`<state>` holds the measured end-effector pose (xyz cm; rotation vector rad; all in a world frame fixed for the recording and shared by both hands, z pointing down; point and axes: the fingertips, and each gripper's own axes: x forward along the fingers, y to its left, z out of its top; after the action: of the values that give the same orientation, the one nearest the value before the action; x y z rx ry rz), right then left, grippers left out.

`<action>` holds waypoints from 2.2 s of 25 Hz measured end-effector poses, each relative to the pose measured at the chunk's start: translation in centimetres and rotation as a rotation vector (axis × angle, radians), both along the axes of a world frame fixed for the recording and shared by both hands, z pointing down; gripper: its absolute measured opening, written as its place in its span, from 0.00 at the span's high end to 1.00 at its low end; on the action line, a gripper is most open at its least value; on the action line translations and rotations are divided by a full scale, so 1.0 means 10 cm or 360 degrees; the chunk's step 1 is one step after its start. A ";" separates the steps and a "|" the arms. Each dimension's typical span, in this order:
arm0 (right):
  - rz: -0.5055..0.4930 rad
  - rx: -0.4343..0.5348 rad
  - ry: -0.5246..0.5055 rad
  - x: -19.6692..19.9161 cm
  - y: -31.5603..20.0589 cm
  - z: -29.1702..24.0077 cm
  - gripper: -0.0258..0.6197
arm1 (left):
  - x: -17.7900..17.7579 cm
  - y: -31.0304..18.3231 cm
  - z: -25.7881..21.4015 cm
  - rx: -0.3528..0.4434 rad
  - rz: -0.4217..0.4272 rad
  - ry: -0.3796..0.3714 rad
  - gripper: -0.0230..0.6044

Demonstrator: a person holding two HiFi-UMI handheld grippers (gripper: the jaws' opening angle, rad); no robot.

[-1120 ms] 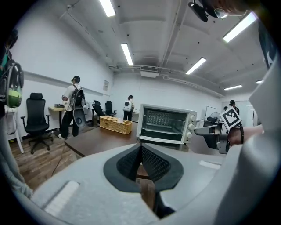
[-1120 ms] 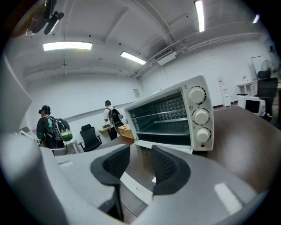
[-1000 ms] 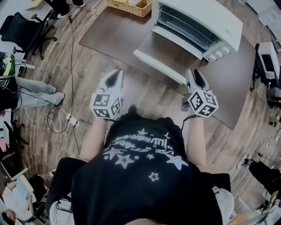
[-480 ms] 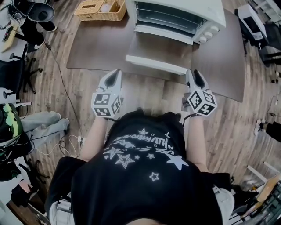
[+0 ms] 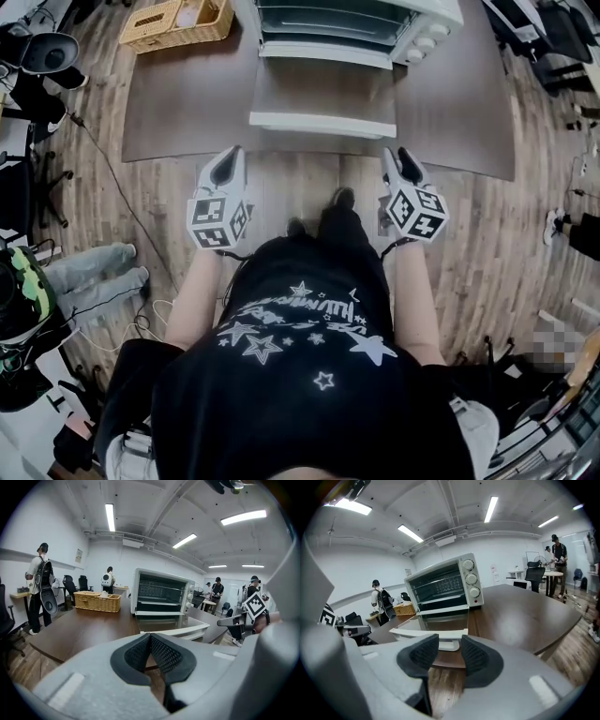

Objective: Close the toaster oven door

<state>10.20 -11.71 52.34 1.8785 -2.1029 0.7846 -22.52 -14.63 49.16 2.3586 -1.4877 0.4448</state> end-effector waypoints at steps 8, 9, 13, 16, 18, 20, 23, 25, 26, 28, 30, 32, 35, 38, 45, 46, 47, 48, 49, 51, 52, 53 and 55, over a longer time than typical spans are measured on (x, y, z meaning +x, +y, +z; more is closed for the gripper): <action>-0.0056 -0.0117 -0.0014 -0.15 -0.17 0.42 0.72 | -0.01 0.05 0.05 0.0002 -0.0029 -0.0053 0.95; -0.0054 -0.0123 -0.0007 -0.15 -0.20 0.45 0.73 | -0.02 0.06 0.06 -0.0001 -0.0035 -0.0060 0.95; -0.0035 -0.0134 0.0020 -0.12 -0.29 0.55 0.73 | -0.06 0.05 0.10 -0.0012 -0.0053 -0.0076 0.95; -0.0023 -0.0127 0.0028 -0.12 -0.35 0.58 0.74 | -0.08 0.07 0.13 -0.0020 -0.0060 -0.0078 0.95; -0.0015 -0.0127 0.0040 -0.12 -0.38 0.59 0.76 | -0.08 0.08 0.13 -0.0026 -0.0065 -0.0078 0.95; -0.0003 -0.0130 0.0044 -0.12 -0.39 0.59 0.76 | -0.10 0.09 0.12 -0.0030 -0.0070 -0.0076 0.95; 0.0013 -0.0136 0.0053 -0.11 -0.42 0.59 0.77 | -0.11 0.08 0.12 -0.0039 -0.0070 -0.0071 0.95; 0.0015 -0.0141 0.0062 -0.11 -0.44 0.60 0.79 | -0.11 0.07 0.13 -0.0046 -0.0069 -0.0072 0.95; 0.0016 -0.0144 0.0066 -0.11 -0.46 0.61 0.79 | -0.11 0.07 0.14 -0.0048 -0.0069 -0.0071 0.95; 0.0021 -0.0150 0.0074 -0.11 -0.47 0.61 0.79 | -0.10 0.06 0.14 -0.0052 -0.0069 -0.0066 0.95; 0.0024 -0.0157 0.0078 -0.11 -0.49 0.62 0.79 | -0.09 0.05 0.15 -0.0054 -0.0065 -0.0060 0.95; 0.0032 -0.0165 0.0078 -0.11 -0.49 0.62 0.80 | -0.07 0.05 0.15 -0.0057 -0.0060 -0.0055 0.95; 0.0050 -0.0172 0.0075 -0.09 -0.48 0.60 0.81 | -0.05 0.05 0.14 -0.0055 -0.0051 -0.0046 0.95; 0.0062 -0.0164 0.0076 -0.08 -0.48 0.56 0.82 | -0.05 0.04 0.13 -0.0048 -0.0050 -0.0035 0.95; 0.0064 -0.0164 0.0091 -0.10 -0.48 0.46 0.82 | -0.12 0.03 0.08 -0.0042 -0.0084 -0.0014 0.95; 0.0060 -0.0170 0.0095 -0.10 -0.48 0.44 0.82 | -0.12 0.03 0.07 -0.0040 -0.0088 -0.0009 0.95; 0.0058 -0.0176 0.0096 -0.09 -0.48 0.43 0.82 | -0.11 0.02 0.06 -0.0037 -0.0090 -0.0003 0.95; 0.0058 -0.0179 0.0092 -0.08 -0.48 0.40 0.82 | -0.10 0.02 0.04 -0.0031 -0.0090 0.0004 0.95; 0.0058 -0.0179 0.0084 -0.08 -0.47 0.38 0.82 | -0.09 0.01 0.02 -0.0025 -0.0088 0.0012 0.95; 0.0055 -0.0171 0.0070 -0.07 -0.48 0.33 0.82 | -0.07 0.00 -0.02 -0.0011 -0.0084 0.0023 0.95; 0.0051 -0.0165 0.0066 -0.07 -0.48 0.30 0.82 | -0.07 -0.01 -0.03 -0.0005 -0.0084 0.0025 0.95; 0.0048 -0.0158 0.0062 -0.07 -0.48 0.27 0.82 | -0.06 -0.02 -0.04 0.0000 -0.0085 0.0027 0.95; 0.0041 -0.0145 0.0056 -0.06 -0.49 0.21 0.82 | -0.05 -0.03 -0.07 0.0010 -0.0086 0.0034 0.95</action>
<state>9.57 -16.56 54.44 1.8617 -1.9914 0.8318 -22.98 -14.93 48.48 2.3147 -1.5411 0.4009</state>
